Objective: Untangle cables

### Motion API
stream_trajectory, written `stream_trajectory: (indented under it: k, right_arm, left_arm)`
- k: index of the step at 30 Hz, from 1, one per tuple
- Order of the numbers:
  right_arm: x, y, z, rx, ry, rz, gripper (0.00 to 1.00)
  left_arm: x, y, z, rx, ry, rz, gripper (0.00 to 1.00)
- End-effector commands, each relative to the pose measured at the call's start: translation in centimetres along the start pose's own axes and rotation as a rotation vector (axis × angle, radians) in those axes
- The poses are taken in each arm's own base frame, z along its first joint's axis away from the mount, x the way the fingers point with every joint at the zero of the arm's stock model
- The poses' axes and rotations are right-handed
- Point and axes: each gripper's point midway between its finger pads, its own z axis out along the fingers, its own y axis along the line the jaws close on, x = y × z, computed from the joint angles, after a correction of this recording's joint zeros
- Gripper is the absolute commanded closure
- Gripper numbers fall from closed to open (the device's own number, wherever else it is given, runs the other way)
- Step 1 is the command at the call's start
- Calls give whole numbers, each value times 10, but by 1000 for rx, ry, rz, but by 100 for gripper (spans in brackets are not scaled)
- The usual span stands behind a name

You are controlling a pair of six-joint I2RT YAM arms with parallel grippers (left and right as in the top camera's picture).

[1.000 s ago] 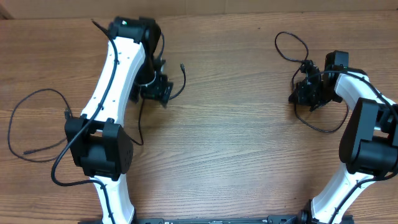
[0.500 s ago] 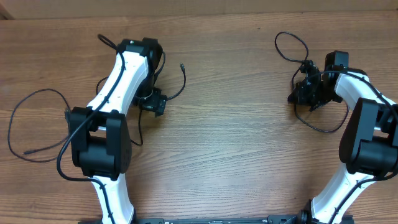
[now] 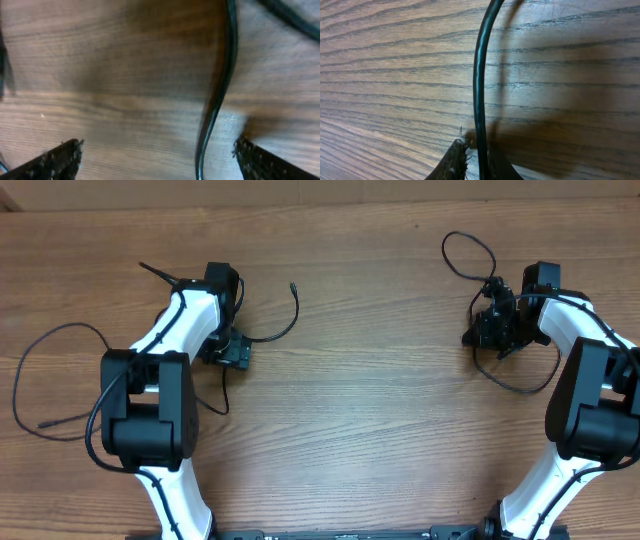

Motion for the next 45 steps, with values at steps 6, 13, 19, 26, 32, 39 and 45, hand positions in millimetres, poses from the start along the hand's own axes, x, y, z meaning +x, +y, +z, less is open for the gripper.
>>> stream_trajectory:
  k: [6, 13, 19, 26, 32, 39, 45]
  right_arm:
    - [23, -6, 18, 15, 84, 27, 86]
    - [25, -6, 18, 14, 90, 28, 86]
    - [25, -6, 18, 13, 91, 29, 86]
    - [27, -6, 18, 12, 97, 32, 86]
    - [28, -5, 18, 11, 103, 34, 86]
    - [35, -4, 17, 5, 130, 45, 85]
    - [38, -3, 17, 3, 142, 49, 85]
  left_arm:
    - [-29, -4, 23, -3, -138, -4, 6]
    - [-73, 14, 16, -10, -318, -93, 25]
    - [-88, 26, 38, -18, -356, -139, 19]
    - [-95, 43, 69, -38, -366, -190, 23]
    - [-108, 82, 78, -106, -433, -283, 42]
    - [-110, 145, 80, -179, -491, -421, 57]
    - [-127, 159, 54, -124, -518, -331, 54]
